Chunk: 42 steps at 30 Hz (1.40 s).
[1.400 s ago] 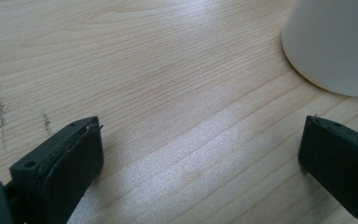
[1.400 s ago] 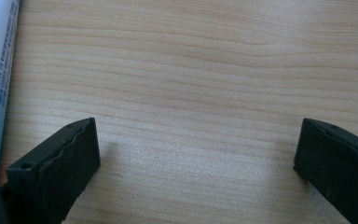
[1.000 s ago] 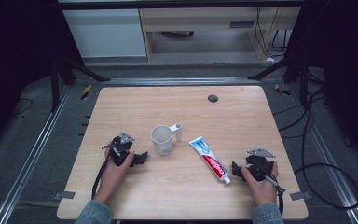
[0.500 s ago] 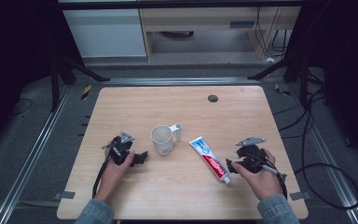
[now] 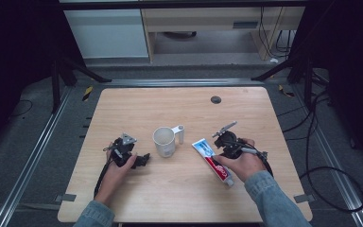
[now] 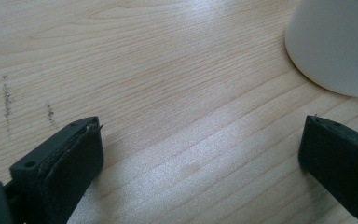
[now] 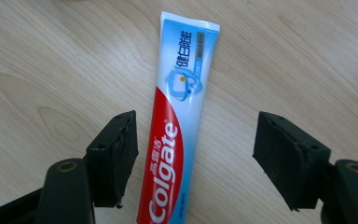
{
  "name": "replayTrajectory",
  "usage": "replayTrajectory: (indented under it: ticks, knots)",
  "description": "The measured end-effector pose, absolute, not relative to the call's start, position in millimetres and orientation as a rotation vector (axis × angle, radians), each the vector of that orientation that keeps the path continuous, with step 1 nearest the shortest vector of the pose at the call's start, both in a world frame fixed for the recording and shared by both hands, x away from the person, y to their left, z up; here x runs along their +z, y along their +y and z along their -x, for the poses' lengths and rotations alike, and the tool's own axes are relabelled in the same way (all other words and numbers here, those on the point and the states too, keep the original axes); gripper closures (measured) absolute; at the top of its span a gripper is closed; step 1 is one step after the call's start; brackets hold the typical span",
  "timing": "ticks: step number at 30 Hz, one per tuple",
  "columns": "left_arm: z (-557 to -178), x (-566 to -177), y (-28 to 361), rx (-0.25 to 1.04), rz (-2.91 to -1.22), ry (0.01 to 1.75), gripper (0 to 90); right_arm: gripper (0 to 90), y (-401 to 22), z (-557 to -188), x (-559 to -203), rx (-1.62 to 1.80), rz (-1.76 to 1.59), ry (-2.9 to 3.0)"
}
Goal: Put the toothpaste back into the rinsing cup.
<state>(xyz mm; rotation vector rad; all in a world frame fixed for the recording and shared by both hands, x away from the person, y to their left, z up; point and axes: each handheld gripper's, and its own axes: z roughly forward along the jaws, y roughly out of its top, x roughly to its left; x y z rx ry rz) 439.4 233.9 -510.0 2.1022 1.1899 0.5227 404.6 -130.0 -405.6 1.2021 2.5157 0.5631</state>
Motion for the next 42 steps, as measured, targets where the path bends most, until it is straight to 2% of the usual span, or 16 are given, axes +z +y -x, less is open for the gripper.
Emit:
replayTrajectory:
  ticks: [6, 25, 42]
  knots:
    - [-440, -510, 234, 0.522, -2.104, 1.187, 0.0, 36.0, -117, -419, -414, 0.545, -1.213, 2.564]
    - [-441, -510, 233, 0.521, -2.106, 1.182, 0.0, 38.0, -94, -464, -455, 0.397, -1.319, 2.667]
    - [-442, -510, 233, 0.518, -2.108, 1.178, 0.0, 41.6, -89, -477, -467, 0.334, -1.355, 2.699]
